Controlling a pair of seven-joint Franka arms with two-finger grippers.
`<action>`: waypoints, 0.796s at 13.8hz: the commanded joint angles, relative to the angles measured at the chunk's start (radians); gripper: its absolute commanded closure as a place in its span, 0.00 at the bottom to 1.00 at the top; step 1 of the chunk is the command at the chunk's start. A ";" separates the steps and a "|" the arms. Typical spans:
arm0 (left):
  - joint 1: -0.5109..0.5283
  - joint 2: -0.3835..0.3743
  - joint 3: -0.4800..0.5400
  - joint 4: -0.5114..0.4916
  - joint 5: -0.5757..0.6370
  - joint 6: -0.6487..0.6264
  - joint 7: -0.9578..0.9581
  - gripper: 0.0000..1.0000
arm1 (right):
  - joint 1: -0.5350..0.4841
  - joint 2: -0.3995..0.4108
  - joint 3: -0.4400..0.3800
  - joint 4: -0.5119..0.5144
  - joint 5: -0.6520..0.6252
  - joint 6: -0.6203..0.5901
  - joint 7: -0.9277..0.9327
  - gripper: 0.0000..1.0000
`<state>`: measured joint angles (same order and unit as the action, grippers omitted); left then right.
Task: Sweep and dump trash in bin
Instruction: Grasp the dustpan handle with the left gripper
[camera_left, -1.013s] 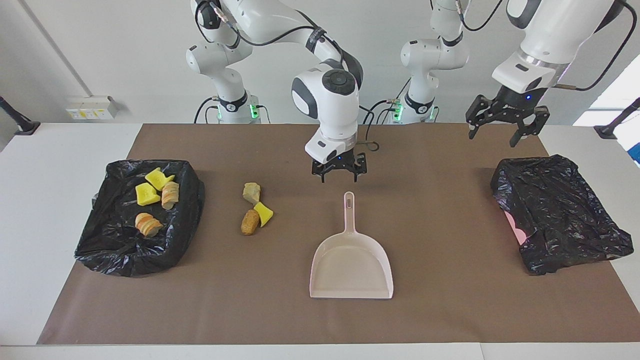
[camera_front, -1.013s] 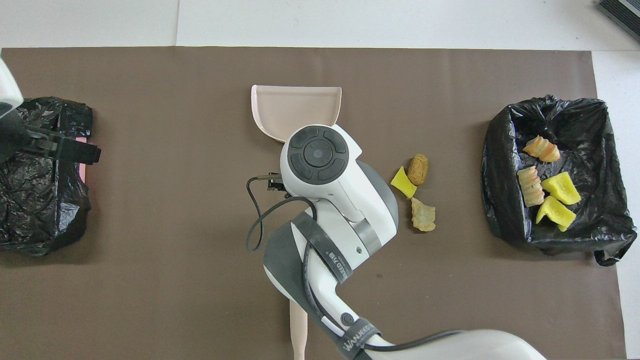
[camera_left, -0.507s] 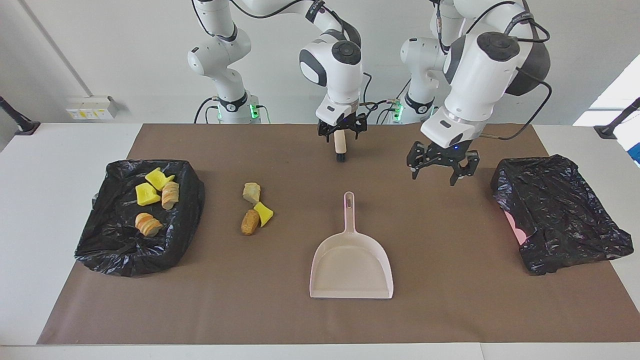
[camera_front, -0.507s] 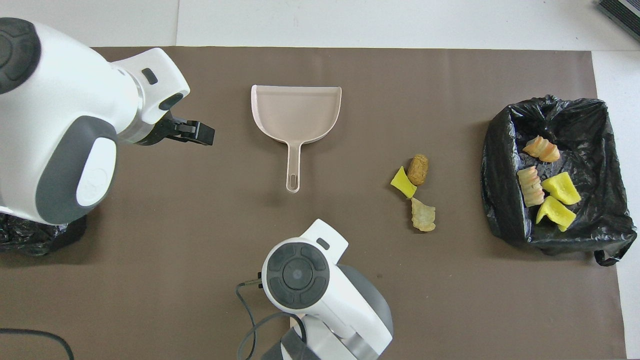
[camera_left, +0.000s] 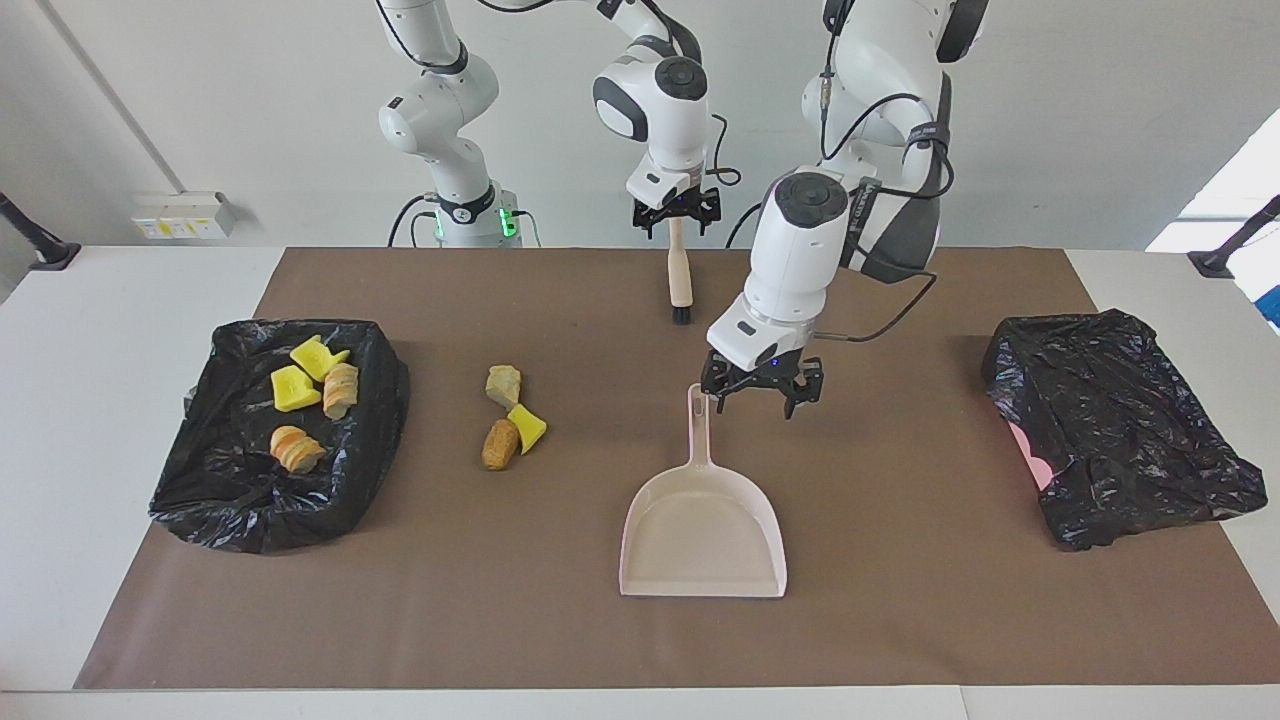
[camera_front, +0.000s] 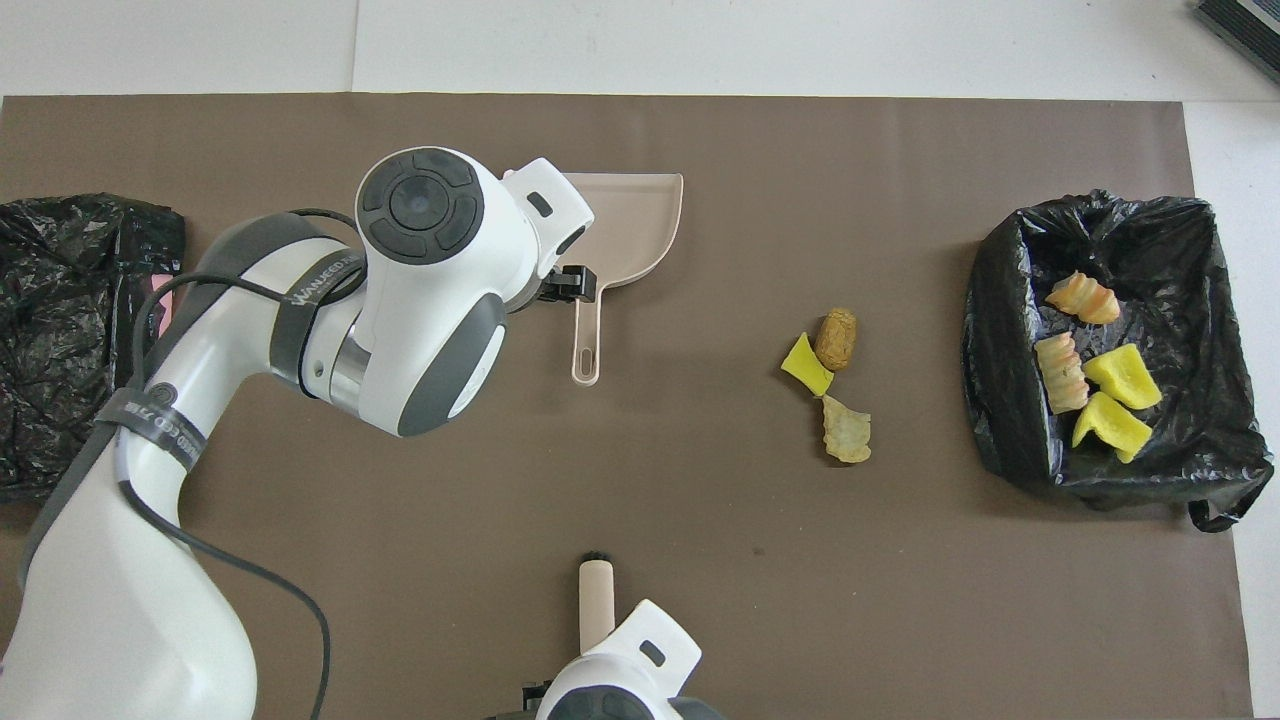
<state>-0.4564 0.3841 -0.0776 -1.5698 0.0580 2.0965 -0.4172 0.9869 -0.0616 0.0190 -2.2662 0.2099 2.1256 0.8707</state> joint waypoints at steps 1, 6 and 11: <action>-0.022 0.031 0.015 -0.006 0.020 0.065 -0.034 0.00 | 0.038 -0.040 -0.002 -0.090 0.019 0.048 0.062 0.00; -0.076 0.098 0.016 -0.006 0.023 0.088 -0.060 0.00 | 0.107 -0.047 0.002 -0.157 0.019 0.117 0.115 0.00; -0.084 0.125 0.015 -0.007 0.051 0.100 -0.089 0.00 | 0.107 -0.040 0.002 -0.161 0.019 0.134 0.114 0.01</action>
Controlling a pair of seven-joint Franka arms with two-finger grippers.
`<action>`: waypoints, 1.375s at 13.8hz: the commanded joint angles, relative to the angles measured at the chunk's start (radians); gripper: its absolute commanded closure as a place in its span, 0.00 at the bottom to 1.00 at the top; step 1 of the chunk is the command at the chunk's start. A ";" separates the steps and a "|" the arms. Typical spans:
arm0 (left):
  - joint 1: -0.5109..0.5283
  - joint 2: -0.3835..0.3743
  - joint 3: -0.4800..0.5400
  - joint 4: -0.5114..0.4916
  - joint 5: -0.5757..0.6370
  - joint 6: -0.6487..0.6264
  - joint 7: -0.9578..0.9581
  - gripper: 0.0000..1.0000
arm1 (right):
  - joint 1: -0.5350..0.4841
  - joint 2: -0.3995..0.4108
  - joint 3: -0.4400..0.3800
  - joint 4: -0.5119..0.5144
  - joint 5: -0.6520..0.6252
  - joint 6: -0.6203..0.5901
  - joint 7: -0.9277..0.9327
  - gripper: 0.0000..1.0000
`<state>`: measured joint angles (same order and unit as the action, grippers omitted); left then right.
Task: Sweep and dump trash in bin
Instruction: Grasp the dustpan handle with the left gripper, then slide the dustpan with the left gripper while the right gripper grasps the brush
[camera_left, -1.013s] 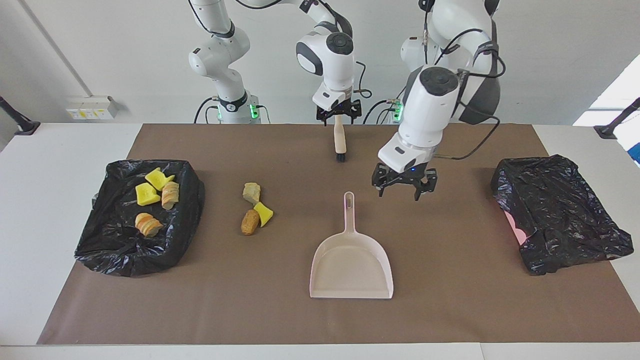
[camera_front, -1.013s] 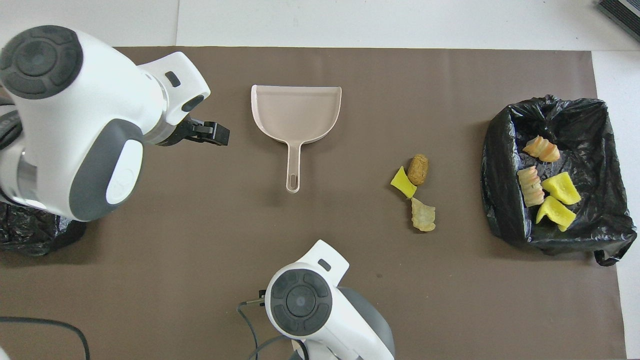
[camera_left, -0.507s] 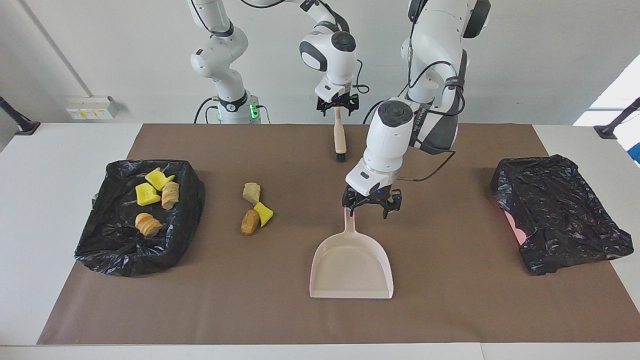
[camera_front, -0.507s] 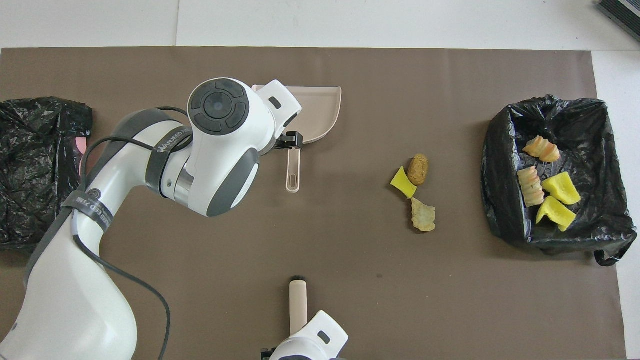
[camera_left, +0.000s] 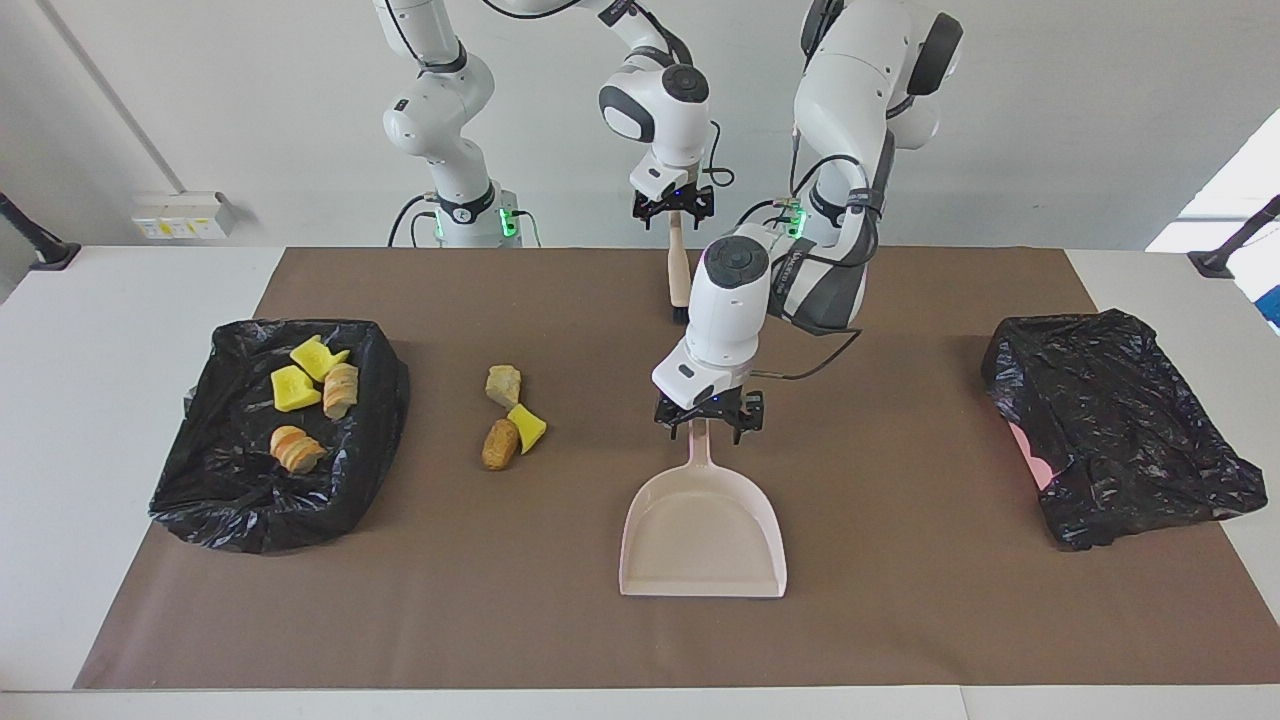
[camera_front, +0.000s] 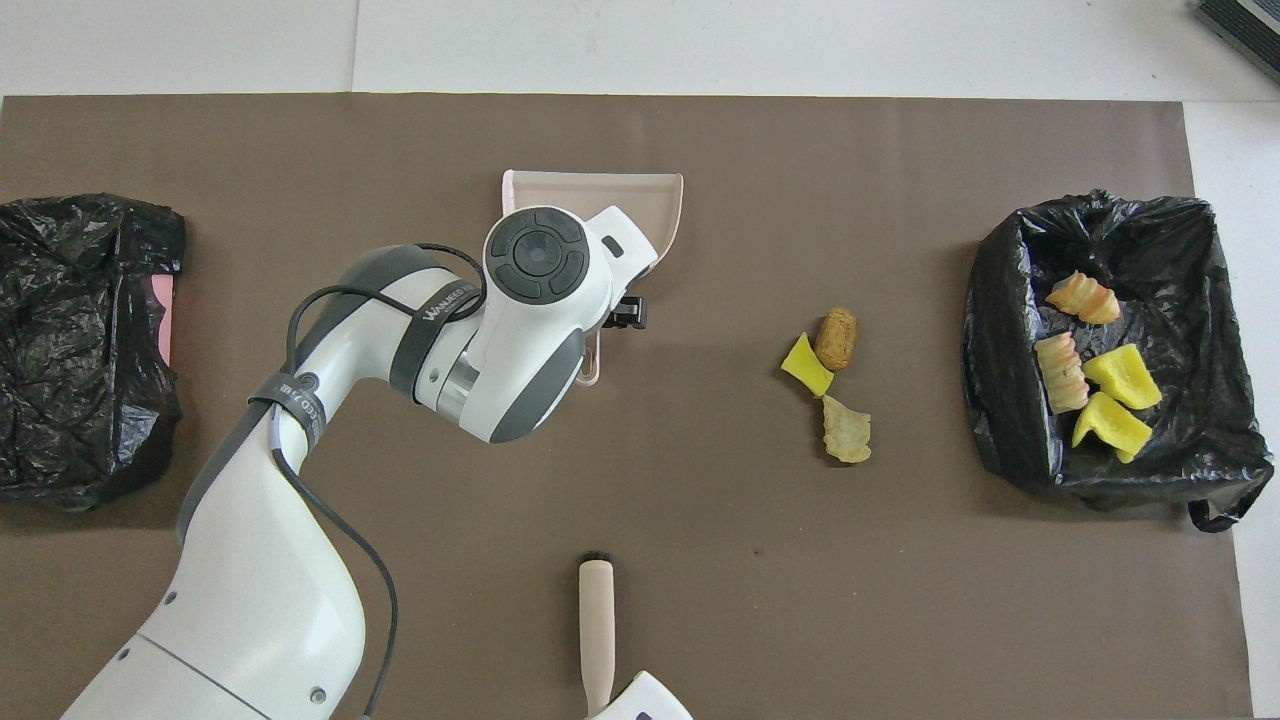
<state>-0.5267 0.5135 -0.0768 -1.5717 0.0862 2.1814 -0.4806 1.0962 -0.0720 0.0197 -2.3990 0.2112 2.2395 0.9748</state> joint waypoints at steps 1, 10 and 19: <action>-0.013 -0.004 0.014 -0.005 0.023 0.011 -0.027 0.13 | -0.003 -0.029 0.002 -0.029 0.017 0.020 0.010 0.23; -0.009 -0.038 0.014 -0.014 0.023 -0.015 0.029 1.00 | -0.009 -0.006 0.000 -0.011 -0.001 0.008 -0.024 1.00; 0.065 -0.170 0.014 -0.047 0.017 -0.295 0.686 1.00 | -0.157 -0.179 -0.006 0.011 -0.064 -0.280 -0.217 1.00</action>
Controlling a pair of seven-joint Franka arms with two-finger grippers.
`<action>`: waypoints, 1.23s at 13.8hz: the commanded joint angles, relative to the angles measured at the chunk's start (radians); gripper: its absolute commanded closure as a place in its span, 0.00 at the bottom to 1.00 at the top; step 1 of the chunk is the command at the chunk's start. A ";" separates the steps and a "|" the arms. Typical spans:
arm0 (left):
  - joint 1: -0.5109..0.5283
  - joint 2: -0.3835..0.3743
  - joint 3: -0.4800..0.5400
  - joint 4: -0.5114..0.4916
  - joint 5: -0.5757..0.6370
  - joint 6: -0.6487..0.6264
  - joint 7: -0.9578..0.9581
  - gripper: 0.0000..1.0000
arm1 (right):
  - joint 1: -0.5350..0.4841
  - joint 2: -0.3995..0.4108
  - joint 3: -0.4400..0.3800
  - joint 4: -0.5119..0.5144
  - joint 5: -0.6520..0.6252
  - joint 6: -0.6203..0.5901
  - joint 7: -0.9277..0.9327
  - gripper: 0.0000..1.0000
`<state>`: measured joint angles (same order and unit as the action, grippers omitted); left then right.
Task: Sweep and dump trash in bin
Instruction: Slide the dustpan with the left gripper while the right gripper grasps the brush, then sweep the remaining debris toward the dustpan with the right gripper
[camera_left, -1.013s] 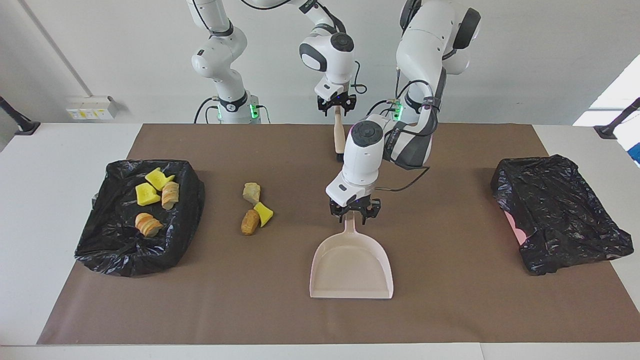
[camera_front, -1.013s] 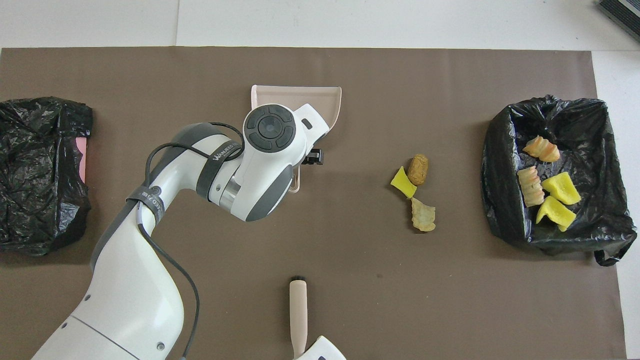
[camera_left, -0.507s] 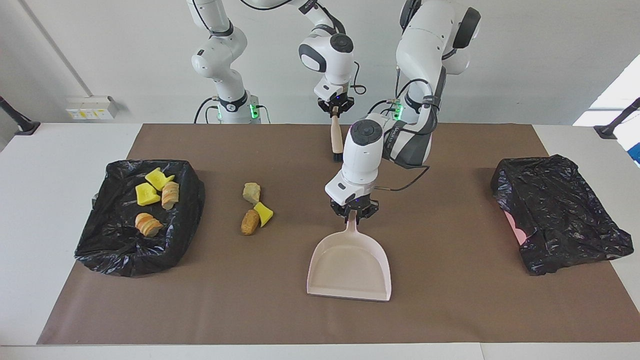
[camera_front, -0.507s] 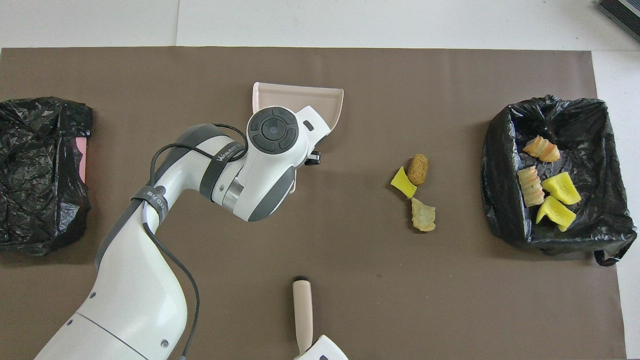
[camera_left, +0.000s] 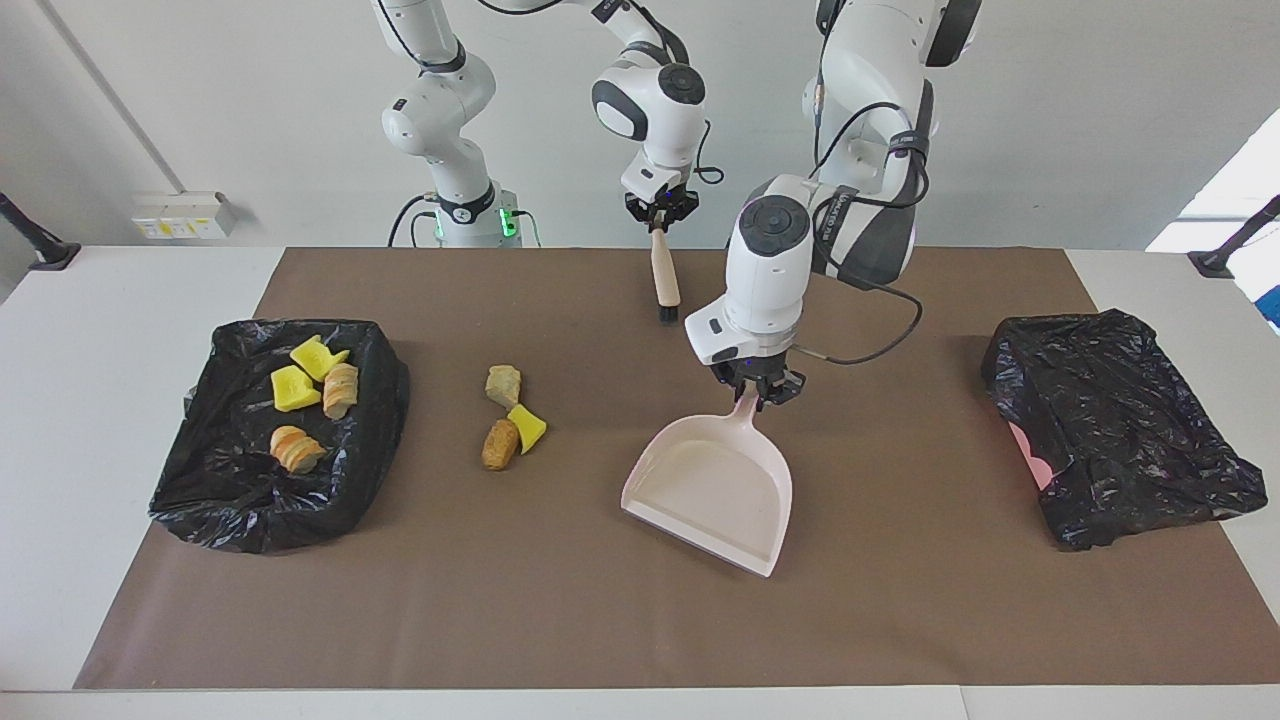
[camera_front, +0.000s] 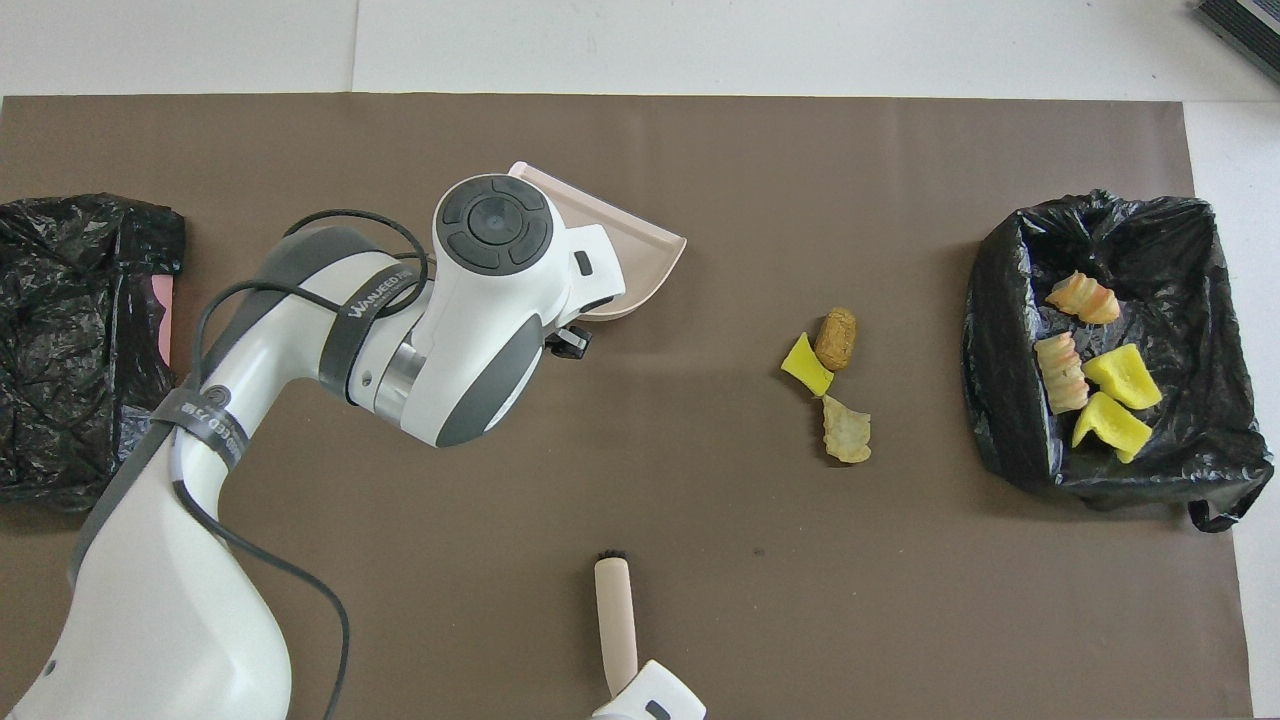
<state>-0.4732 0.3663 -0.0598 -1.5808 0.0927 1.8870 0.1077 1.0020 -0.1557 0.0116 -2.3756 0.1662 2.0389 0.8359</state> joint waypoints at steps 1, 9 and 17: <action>0.019 -0.023 -0.003 -0.041 0.007 0.001 0.131 1.00 | -0.098 -0.126 0.002 -0.013 -0.020 -0.113 -0.113 1.00; 0.008 -0.076 -0.003 -0.172 0.004 0.113 0.605 1.00 | -0.423 -0.226 -0.004 0.067 -0.085 -0.342 -0.455 1.00; -0.105 -0.122 0.000 -0.314 0.071 0.210 0.647 1.00 | -0.787 0.103 0.001 0.231 -0.290 -0.060 -0.824 1.00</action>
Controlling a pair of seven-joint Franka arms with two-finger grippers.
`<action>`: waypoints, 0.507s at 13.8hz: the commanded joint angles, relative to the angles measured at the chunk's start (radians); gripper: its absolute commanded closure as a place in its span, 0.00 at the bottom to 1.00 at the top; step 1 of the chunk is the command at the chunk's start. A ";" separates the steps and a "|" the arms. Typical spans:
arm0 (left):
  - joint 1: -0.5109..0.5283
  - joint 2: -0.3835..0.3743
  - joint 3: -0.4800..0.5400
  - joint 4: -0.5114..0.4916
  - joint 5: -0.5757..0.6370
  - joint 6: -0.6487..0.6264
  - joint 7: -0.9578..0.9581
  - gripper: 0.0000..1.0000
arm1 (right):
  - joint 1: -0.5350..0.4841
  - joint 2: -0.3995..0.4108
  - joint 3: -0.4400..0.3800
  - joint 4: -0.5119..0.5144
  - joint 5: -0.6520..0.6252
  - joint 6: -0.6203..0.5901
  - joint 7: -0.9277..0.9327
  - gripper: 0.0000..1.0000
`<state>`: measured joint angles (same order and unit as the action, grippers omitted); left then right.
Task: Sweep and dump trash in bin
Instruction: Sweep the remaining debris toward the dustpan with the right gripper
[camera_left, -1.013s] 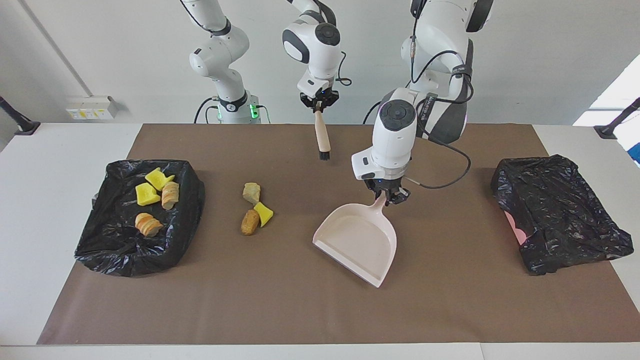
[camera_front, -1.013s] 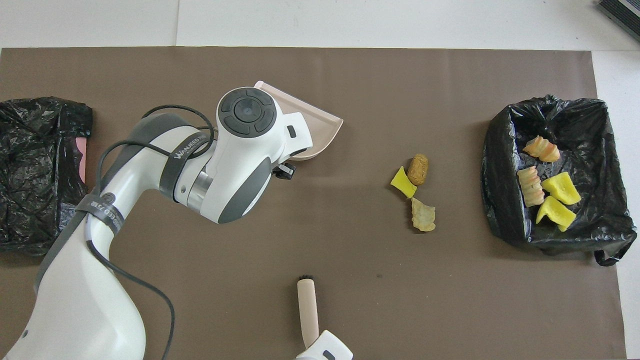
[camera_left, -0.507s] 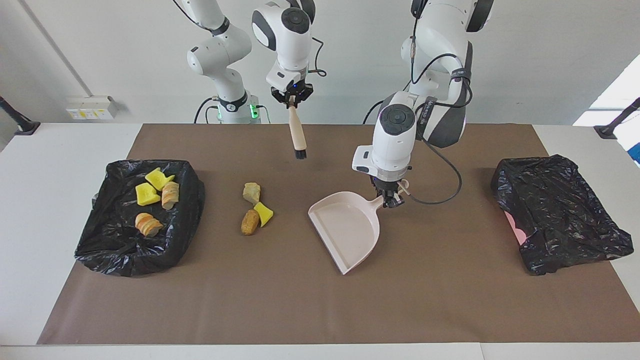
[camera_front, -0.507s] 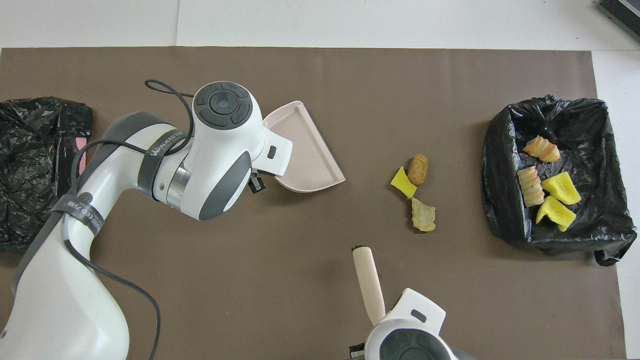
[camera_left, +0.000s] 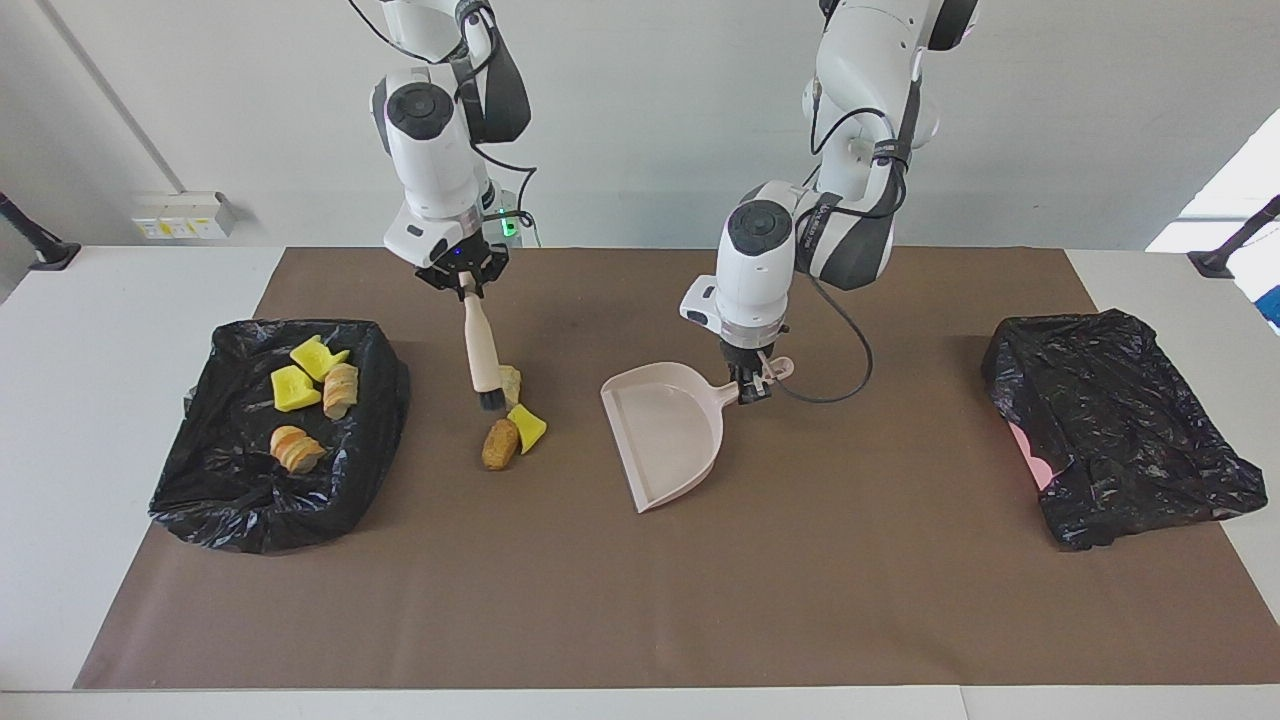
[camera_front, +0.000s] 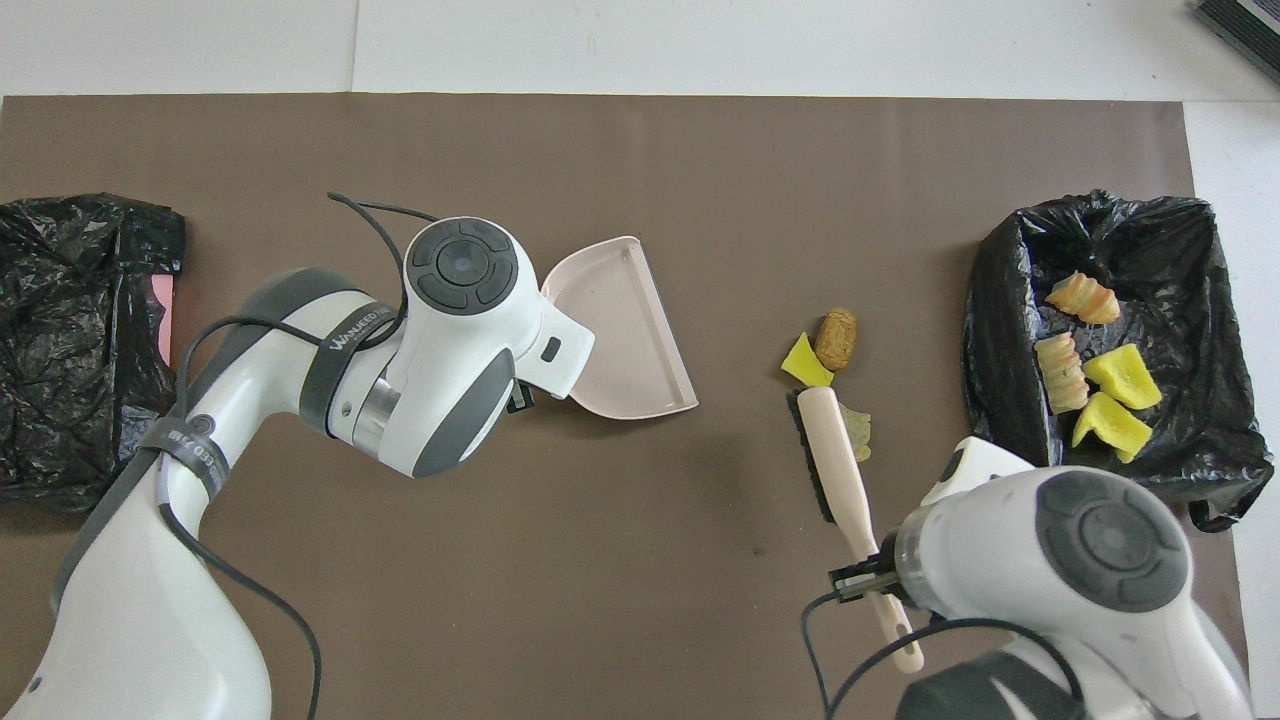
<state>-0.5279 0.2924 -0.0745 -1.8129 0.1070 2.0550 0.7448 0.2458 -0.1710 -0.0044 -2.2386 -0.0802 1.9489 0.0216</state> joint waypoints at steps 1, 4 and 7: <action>-0.052 -0.052 0.013 -0.091 0.080 0.047 0.010 1.00 | -0.037 0.148 0.017 0.103 -0.067 0.059 -0.008 1.00; -0.055 -0.056 0.013 -0.095 0.080 0.039 0.010 1.00 | -0.078 0.206 0.017 0.094 -0.156 0.125 -0.005 1.00; -0.053 -0.064 0.012 -0.114 0.079 0.045 0.005 1.00 | -0.086 0.267 0.017 0.094 -0.194 0.227 0.004 1.00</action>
<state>-0.5691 0.2669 -0.0744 -1.8685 0.1653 2.0815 0.7442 0.1775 0.0625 -0.0034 -2.1595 -0.2479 2.1318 0.0216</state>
